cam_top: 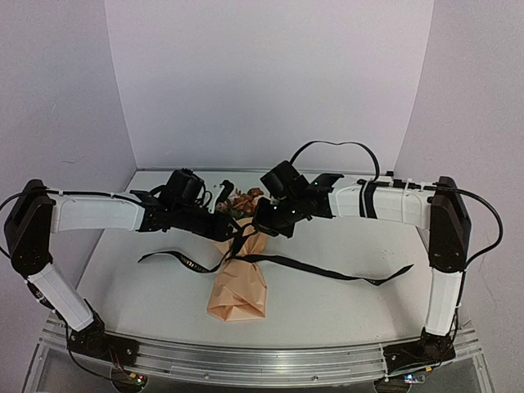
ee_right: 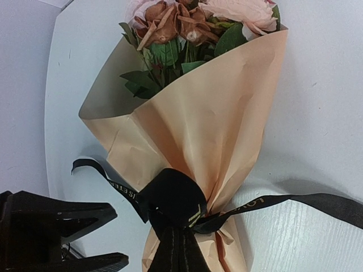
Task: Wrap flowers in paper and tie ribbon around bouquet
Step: Cross the half-tied ribbon over the folded bouquet.
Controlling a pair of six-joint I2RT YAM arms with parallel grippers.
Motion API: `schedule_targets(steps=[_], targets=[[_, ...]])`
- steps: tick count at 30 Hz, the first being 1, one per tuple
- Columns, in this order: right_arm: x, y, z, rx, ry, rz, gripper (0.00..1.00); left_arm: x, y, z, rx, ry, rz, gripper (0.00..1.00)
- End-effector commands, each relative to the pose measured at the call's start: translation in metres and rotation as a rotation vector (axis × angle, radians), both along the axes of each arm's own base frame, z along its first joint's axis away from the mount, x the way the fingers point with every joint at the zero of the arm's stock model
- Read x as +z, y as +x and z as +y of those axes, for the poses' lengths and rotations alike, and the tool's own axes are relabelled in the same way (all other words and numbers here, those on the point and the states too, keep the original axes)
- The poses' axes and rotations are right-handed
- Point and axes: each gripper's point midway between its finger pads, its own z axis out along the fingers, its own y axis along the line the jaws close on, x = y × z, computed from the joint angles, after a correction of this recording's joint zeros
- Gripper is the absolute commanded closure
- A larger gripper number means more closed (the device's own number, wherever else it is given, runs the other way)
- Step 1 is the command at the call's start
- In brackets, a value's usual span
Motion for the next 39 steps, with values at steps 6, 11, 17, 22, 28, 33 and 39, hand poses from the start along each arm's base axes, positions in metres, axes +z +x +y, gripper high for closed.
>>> schedule_targets(steps=[6,11,17,22,28,33,39], targets=[[0.038,0.0,0.001,-0.005,0.064,-0.062,1.0,0.005,0.007,-0.007,-0.003,-0.008,-0.043,0.6],[0.042,-0.001,0.001,-0.002,0.073,-0.061,1.0,-0.008,0.006,-0.015,-0.021,0.01,-0.042,0.59],[0.043,-0.001,0.002,-0.001,0.078,-0.061,1.0,-0.012,0.007,-0.021,-0.026,0.022,-0.05,0.59],[0.043,-0.001,0.003,0.0,0.08,-0.057,1.0,-0.015,0.005,-0.022,-0.029,0.027,-0.05,0.6],[0.042,-0.003,0.005,0.003,0.084,-0.048,1.0,-0.025,0.006,-0.024,-0.013,0.053,-0.049,0.66],[0.038,-0.008,0.006,0.005,0.085,-0.034,1.0,-0.028,0.008,-0.027,-0.005,0.055,-0.055,0.73],[0.034,-0.011,0.001,-0.012,0.072,-0.029,1.0,-0.03,0.01,-0.028,0.002,0.065,-0.07,0.98]])
